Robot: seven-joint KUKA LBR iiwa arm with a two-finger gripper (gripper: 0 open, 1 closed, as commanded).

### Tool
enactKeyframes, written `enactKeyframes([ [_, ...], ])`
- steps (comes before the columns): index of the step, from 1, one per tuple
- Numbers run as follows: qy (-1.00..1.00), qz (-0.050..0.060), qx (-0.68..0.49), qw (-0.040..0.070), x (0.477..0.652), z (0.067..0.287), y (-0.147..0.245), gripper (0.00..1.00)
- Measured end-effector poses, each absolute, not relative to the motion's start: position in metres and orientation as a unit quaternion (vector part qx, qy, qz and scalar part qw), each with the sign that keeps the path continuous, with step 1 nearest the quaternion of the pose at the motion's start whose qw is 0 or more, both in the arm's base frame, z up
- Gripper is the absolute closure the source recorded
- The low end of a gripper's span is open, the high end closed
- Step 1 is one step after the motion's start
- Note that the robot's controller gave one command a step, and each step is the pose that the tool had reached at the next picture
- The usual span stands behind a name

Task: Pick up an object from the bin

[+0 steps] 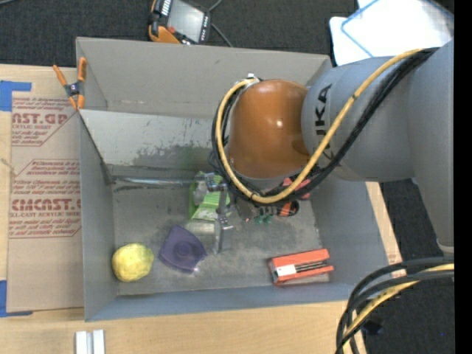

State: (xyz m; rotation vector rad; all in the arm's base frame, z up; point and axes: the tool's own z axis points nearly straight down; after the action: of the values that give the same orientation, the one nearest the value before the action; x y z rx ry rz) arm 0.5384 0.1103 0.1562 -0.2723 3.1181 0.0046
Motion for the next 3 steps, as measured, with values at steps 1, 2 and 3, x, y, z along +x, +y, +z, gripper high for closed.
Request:
enactKeyframes([
  [1, 0.992, 0.005, -0.13, 0.0, 0.481, 0.098, 0.253, 0.0],
  [2, 0.993, -0.001, -0.119, 0.008, 0.593, 0.069, 0.105, 0.0],
  [3, 0.973, -0.002, -0.232, -0.002, 0.489, 0.07, 0.242, 1.0],
])
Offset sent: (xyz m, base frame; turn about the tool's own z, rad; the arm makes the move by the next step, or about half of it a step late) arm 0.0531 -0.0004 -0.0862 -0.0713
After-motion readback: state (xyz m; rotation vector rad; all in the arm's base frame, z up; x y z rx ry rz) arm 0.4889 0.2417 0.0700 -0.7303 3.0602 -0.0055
